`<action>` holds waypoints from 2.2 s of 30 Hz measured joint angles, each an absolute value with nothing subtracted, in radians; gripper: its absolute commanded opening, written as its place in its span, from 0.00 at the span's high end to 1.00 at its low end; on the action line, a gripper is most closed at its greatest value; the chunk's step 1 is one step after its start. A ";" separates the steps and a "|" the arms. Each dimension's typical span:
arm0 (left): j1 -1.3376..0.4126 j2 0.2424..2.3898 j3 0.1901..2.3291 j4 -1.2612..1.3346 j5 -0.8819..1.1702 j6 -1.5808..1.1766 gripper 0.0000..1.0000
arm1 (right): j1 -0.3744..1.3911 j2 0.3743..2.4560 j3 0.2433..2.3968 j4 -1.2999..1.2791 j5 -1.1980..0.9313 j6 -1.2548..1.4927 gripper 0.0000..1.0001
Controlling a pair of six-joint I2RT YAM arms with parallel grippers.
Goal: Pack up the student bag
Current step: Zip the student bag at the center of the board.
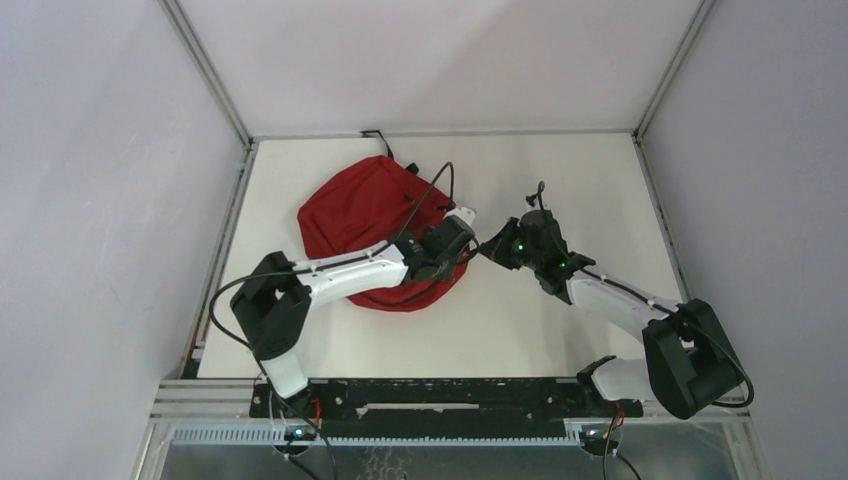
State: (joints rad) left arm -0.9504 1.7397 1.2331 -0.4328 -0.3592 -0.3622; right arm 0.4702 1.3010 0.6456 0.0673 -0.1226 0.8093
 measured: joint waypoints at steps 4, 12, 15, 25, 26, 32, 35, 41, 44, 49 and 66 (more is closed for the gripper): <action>-0.946 1.735 1.230 -0.432 -0.335 -0.368 1.00 | 0.458 1.302 0.646 0.076 -0.134 0.816 1.00; -0.938 1.485 1.034 -0.373 -0.200 -0.393 1.00 | 0.427 1.403 0.646 0.187 -0.191 0.856 1.00; -0.949 1.394 0.948 -0.371 -0.173 -0.402 1.00 | 0.425 1.488 0.655 0.236 -0.209 0.883 1.00; -0.979 1.205 0.749 -0.396 -0.112 -0.470 1.00 | 0.372 1.721 0.795 0.298 -0.201 0.937 1.00; -0.981 1.187 0.738 -0.399 -0.109 -0.475 1.00 | 0.369 1.735 0.812 0.299 -0.201 0.939 1.00; -0.993 1.118 0.716 -0.418 -0.103 -0.507 1.00 | 0.366 1.734 0.856 0.295 -0.253 0.949 0.68; -0.993 1.124 0.716 -0.418 -0.106 -0.517 1.00 | 0.377 1.637 0.769 0.294 -0.276 0.960 0.48; -0.997 1.173 0.716 -0.404 -0.104 -0.528 1.00 | 0.390 1.353 0.520 0.270 -0.289 1.068 0.40; -0.997 1.187 0.716 -0.394 -0.103 -0.534 1.00 | 0.403 1.276 0.410 0.279 -0.289 1.175 0.40; -0.997 1.202 0.716 -0.374 -0.101 -0.543 1.00 | 0.444 1.269 0.294 0.326 -0.292 1.351 0.41; -0.997 1.234 0.716 -0.345 -0.093 -0.551 1.00 | 0.518 1.652 0.250 0.865 -0.361 1.649 0.59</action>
State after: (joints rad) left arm -0.9974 1.2335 0.7158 -0.3454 -0.0933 -0.5507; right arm 0.5179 1.6516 0.2497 0.8654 -0.3607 1.6485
